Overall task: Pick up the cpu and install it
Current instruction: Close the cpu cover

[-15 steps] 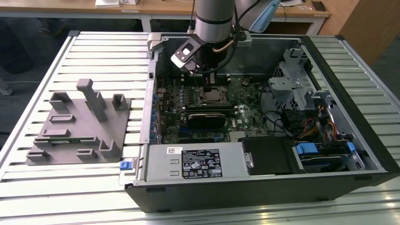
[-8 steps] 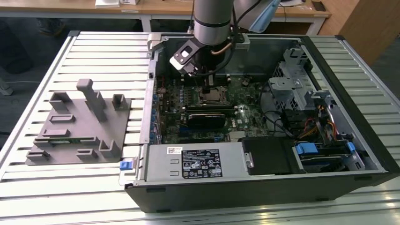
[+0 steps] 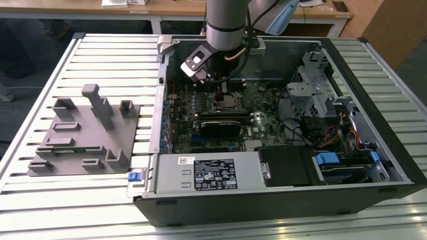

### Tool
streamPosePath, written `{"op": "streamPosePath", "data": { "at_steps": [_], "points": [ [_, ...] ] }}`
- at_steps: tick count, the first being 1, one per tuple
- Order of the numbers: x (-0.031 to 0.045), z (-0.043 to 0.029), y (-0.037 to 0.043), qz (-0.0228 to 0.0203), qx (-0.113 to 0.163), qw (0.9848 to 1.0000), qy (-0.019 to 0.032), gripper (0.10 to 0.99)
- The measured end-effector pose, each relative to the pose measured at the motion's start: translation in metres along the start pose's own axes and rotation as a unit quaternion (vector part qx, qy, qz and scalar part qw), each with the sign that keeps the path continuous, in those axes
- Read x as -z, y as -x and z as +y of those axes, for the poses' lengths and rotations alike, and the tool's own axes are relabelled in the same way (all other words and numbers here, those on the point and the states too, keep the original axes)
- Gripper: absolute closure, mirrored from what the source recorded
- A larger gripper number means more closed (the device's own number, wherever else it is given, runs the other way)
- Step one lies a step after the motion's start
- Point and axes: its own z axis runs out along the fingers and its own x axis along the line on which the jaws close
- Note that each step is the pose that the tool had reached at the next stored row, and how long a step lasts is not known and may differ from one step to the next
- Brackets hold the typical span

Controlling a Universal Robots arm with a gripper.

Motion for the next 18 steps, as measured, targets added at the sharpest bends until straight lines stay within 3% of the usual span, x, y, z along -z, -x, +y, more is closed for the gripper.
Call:
{"op": "streamPosePath", "data": {
  "at_steps": [10, 18],
  "points": [
    [-0.0118, -0.0004, -0.0011, -0.0001, 0.000, 1.0000, 0.0000, 0.980],
    [-0.0159, -0.0004, -0.0016, -0.0008, 0.000, 1.0000, -0.0002, 0.980]
  ]
}}
